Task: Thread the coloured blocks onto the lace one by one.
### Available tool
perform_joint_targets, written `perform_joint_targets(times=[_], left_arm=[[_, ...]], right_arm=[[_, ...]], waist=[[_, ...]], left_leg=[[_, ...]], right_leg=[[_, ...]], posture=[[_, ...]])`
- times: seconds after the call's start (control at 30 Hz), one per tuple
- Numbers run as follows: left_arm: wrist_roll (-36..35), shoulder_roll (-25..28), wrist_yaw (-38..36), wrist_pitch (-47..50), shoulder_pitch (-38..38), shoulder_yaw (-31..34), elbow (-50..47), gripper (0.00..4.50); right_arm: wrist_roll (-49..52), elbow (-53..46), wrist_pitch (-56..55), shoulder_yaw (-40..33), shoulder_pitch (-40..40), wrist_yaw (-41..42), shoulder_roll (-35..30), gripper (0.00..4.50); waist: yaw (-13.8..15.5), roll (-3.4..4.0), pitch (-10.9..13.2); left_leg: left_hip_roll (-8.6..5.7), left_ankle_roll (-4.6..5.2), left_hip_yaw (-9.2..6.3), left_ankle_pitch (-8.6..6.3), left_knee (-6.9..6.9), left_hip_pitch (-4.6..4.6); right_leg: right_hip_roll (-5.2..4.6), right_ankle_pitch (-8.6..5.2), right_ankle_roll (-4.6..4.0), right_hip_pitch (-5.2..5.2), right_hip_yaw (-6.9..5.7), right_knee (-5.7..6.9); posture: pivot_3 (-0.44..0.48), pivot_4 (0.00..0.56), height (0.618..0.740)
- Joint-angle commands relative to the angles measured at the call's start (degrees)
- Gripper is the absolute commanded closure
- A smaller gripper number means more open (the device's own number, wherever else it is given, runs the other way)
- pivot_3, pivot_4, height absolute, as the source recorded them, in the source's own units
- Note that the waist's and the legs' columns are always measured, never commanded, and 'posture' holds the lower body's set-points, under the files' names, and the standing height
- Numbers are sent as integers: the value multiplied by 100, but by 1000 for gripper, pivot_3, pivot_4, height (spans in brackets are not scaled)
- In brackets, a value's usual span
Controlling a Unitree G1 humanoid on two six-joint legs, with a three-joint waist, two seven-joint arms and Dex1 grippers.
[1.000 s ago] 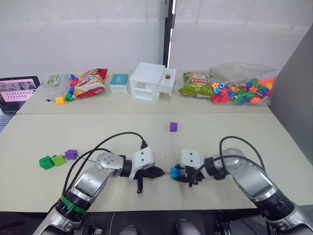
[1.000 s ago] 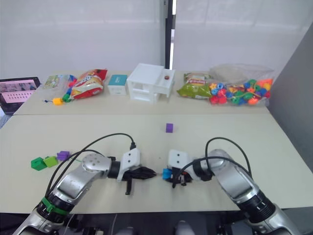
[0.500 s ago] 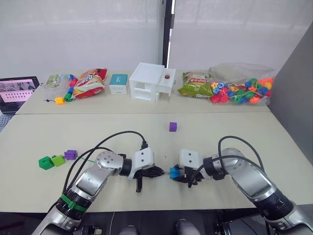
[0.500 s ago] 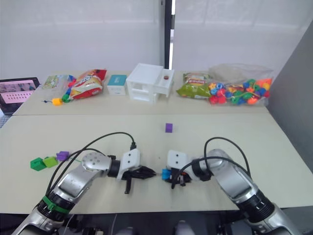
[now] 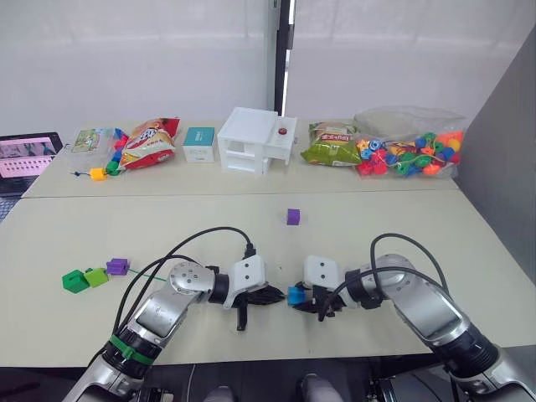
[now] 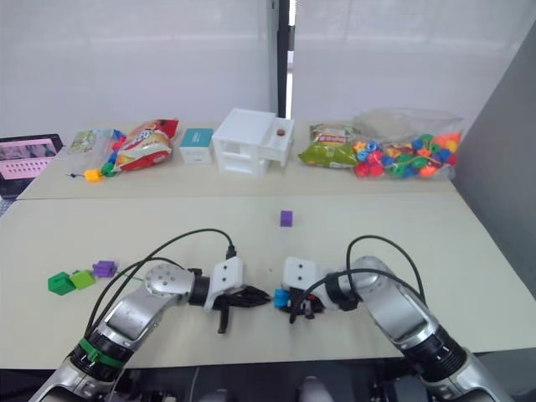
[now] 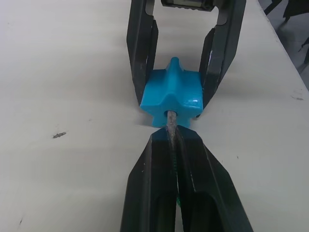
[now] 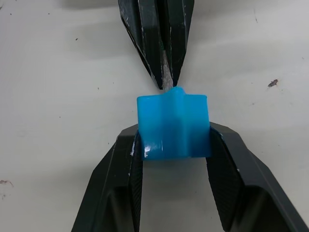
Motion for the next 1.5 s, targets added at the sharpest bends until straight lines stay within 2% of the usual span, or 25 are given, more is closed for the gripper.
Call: perform_joint_targets(times=[0.03,0.3,0.37,0.57,0.6,0.63,0.87,1.1,1.2,1.4,1.43,1.5], left_arm=[[-127,-122,57,159,-72,7,-289,4500],[-413,-150,-71,807,-134,138,-546,4500],[-576,8,-234,918,-117,242,-646,3784],[-459,430,-343,652,-159,381,-561,1768],[-479,521,-379,624,-147,434,-535,1523],[-498,594,-390,609,-132,480,-506,1518],[-172,825,-310,-108,149,473,27,1518],[-197,743,-375,-159,301,383,-1,1518],[-100,703,-362,-335,385,309,93,2357],[-64,623,-367,-474,442,287,127,4344],[-59,612,-369,-481,437,285,131,4497],[-55,560,-334,-483,412,287,131,4500]], right_arm=[[11,-108,69,341,20,14,141,3158],[-63,-97,118,394,-22,-42,224,3158],[-69,-110,121,392,-6,-44,208,3158],[-49,-132,116,379,27,-46,133,3158],[-49,-128,113,379,30,-52,127,3158],[-51,-121,109,380,26,-58,124,3158],[-53,-82,101,356,-11,-94,132,3158],[-48,-104,115,333,3,-107,98,3158],[-54,-94,124,314,-8,-126,96,3158],[-44,-102,146,300,-1,-139,81,3158],[-40,-100,150,298,0,-140,79,3158],[-33,-100,156,297,2,-146,73,3158]], waist=[[-12,0,0],[-31,0,-1],[-35,0,-1],[-36,0,-1],[-38,0,-1],[-38,0,-1],[-34,1,-1],[-26,0,-2],[-24,-1,-2],[-25,-1,-3],[-25,-1,-4],[-25,-1,-4]], left_leg=[[0,0,0,0,0,0],[1,0,-1,0,0,2],[2,0,-1,0,0,2],[3,0,-1,0,-1,2],[3,0,0,0,-1,2],[3,0,-1,0,-2,2],[3,0,0,0,-3,2],[3,0,0,0,-3,2],[3,0,0,0,-3,2],[3,0,0,0,-3,3],[3,0,0,0,-3,3],[3,0,0,0,-3,3]], right_leg=[[0,0,0,0,0,0],[2,0,0,1,0,1],[2,0,0,-1,0,1],[3,0,0,-1,0,1],[3,0,0,-2,0,1],[3,0,0,-3,0,2],[3,0,0,-4,0,0],[2,0,0,-2,0,1],[2,0,0,-2,0,1],[2,0,0,-1,0,0],[2,0,0,-1,0,0],[2,0,0,-1,0,0]], posture=[[0,150,740],[0,150,740],[0,150,740],[0,150,740],[0,150,740],[0,150,740],[0,150,740],[0,150,740],[0,150,740],[0,150,740],[0,150,740],[0,150,740]])
